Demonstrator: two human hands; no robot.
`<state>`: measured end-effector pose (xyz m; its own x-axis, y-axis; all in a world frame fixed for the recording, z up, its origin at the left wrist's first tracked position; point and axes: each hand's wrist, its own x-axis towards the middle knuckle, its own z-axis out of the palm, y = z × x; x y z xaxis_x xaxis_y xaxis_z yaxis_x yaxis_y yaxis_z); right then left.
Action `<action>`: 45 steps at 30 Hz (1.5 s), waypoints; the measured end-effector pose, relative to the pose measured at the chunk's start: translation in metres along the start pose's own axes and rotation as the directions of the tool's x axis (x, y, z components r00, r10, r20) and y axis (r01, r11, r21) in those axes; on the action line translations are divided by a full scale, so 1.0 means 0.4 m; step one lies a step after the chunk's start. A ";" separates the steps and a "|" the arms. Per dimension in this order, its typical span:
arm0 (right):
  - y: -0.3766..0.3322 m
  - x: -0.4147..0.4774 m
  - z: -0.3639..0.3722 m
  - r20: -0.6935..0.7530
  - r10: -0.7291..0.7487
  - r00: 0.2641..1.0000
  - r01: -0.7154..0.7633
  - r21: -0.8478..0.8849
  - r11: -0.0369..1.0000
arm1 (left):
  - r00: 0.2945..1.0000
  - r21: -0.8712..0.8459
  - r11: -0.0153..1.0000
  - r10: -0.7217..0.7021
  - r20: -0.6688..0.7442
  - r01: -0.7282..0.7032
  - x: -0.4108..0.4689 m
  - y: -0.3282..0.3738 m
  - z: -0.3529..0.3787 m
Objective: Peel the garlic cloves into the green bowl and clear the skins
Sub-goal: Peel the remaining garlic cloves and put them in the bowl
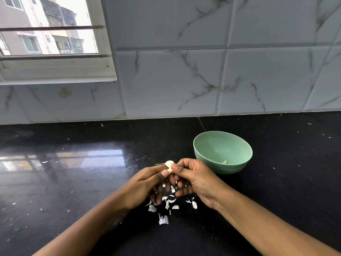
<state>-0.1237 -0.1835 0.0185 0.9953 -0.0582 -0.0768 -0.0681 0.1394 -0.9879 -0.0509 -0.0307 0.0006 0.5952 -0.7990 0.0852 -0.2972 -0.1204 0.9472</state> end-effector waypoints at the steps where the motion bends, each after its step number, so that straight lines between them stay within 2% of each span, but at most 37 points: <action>1: -0.004 -0.001 -0.002 0.012 0.005 1.000 -0.005 0.022 1.000 | 1.000 -0.021 1.000 0.006 -0.007 -0.006 0.000 0.003 -0.002; 6: -0.020 -0.003 -0.015 0.048 0.017 0.999 -0.022 0.109 0.994 | 0.990 -0.091 0.993 0.060 -0.128 -0.072 -0.001 0.020 -0.009; 9: -0.018 -0.005 -0.016 0.057 0.007 0.998 -0.011 0.073 0.997 | 0.988 -0.088 0.996 0.009 -0.156 -0.023 -0.002 0.029 -0.003; 11: -0.015 -0.005 -0.015 0.066 -0.007 0.998 0.005 0.035 0.999 | 0.990 -0.096 0.995 -0.020 -0.140 0.007 -0.002 0.030 0.006; 14: -0.016 -0.005 -0.018 0.093 -0.029 0.995 0.025 0.045 0.999 | 0.993 -0.250 0.968 -0.065 -0.100 0.039 0.000 0.024 0.012; 18: -0.022 -0.005 -0.023 0.119 -0.043 0.992 0.033 0.080 0.996 | 0.996 -0.506 0.859 -0.086 0.004 0.076 0.000 0.012 0.001; 21: -0.030 -0.006 -0.028 0.093 -0.056 0.994 0.047 0.103 0.994 | 0.995 -0.576 0.812 -0.089 0.040 0.096 0.003 0.009 -0.008; 24: -0.039 -0.005 -0.038 0.059 -0.089 0.994 0.084 0.088 0.993 | 0.991 -0.515 0.855 -0.119 -0.069 0.067 0.002 0.012 -0.019; 29: -0.043 -0.003 -0.044 0.034 -0.180 0.983 0.183 -0.121 0.976 | 0.949 -0.186 0.982 -0.080 -0.305 0.023 -0.003 0.027 -0.035; 31: -0.045 -0.004 -0.041 0.032 -0.211 0.977 0.213 -0.207 0.955 | 0.935 0.040 0.999 0.022 -0.353 -0.009 -0.012 0.033 -0.036; 33: -0.050 -0.007 -0.043 0.024 -0.251 0.968 0.248 -0.259 0.934 | 0.932 0.359 0.933 0.113 -0.344 0.019 -0.022 0.038 -0.034; 34: -0.055 -0.007 -0.046 0.018 -0.277 0.961 0.271 -0.280 0.921 | 0.925 0.432 0.901 0.133 -0.355 0.037 -0.025 0.042 -0.034; 37: -0.084 -0.012 -0.067 -0.012 -0.359 0.933 0.333 -0.348 0.876 | 0.893 0.337 0.941 0.132 -0.430 0.023 -0.015 0.071 -0.026; 41: -0.129 -0.016 -0.113 -0.086 -0.424 0.902 0.366 -0.373 0.853 | 0.910 -0.026 0.998 -0.062 -0.409 0.056 0.058 0.106 -0.010; 42: -0.136 -0.014 -0.126 -0.112 -0.435 0.893 0.366 -0.380 0.849 | 0.915 -0.069 0.995 -0.098 -0.390 0.077 0.082 0.108 -0.003; 45: -0.150 -0.004 -0.176 -0.192 -0.487 0.852 0.356 -0.469 0.808 | 0.925 -0.051 0.993 -0.116 -0.363 0.105 0.164 0.107 0.033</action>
<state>-0.1260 -0.2615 0.0684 0.8685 -0.3068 0.3894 0.2675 -0.3715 -0.8891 -0.0343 -0.0959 0.0428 0.8558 -0.5109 0.0809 -0.1949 -0.1736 0.9654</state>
